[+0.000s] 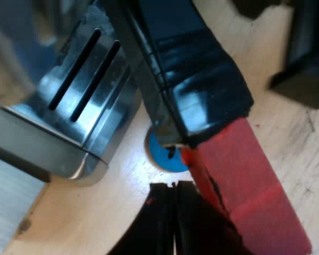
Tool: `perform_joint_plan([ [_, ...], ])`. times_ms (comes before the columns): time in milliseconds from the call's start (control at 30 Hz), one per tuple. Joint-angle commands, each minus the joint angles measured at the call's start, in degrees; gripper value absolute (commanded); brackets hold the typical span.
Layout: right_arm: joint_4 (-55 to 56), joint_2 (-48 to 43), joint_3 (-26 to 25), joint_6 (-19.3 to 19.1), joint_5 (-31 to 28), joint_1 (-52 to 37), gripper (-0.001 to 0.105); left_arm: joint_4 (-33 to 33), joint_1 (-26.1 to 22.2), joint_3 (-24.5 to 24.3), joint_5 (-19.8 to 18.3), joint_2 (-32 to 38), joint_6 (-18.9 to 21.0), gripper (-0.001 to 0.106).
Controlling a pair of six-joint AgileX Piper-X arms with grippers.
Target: Put the handle in the coffee machine
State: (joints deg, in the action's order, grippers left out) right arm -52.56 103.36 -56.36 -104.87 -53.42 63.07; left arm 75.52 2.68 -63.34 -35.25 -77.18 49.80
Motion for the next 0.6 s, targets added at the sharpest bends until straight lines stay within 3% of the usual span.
perform_joint_plan([
  [33, 0.87, -3.12, 1.89, 0.4, 0.1, 1.04, 0.049, 1.92, 0.81, 0.4, -3.09, 1.38, 1.0, 0.0],
  [233, 11.15, -9.23, 5.66, 6.26, 0.1, 2.67, 0.049, 1.69, 0.81, 1.59, -4.59, 2.95, 2.79, 0.0],
  [367, 17.42, -12.78, 6.44, 6.37, 1.04, 4.05, 0.049, 1.48, 0.96, 3.08, -4.56, 4.61, 2.78, 0.0],
  [467, 23.63, -16.07, 6.41, 6.66, 3.65, 5.17, 0.049, 1.38, 0.96, 3.51, -4.56, 5.43, 2.78, 0.0],
  [600, 31.59, -20.64, 6.41, 10.4, 7.83, 5.88, 0.049, 0.95, 0.96, 3.51, -6.27, 6.43, 2.98, 0.0],
])
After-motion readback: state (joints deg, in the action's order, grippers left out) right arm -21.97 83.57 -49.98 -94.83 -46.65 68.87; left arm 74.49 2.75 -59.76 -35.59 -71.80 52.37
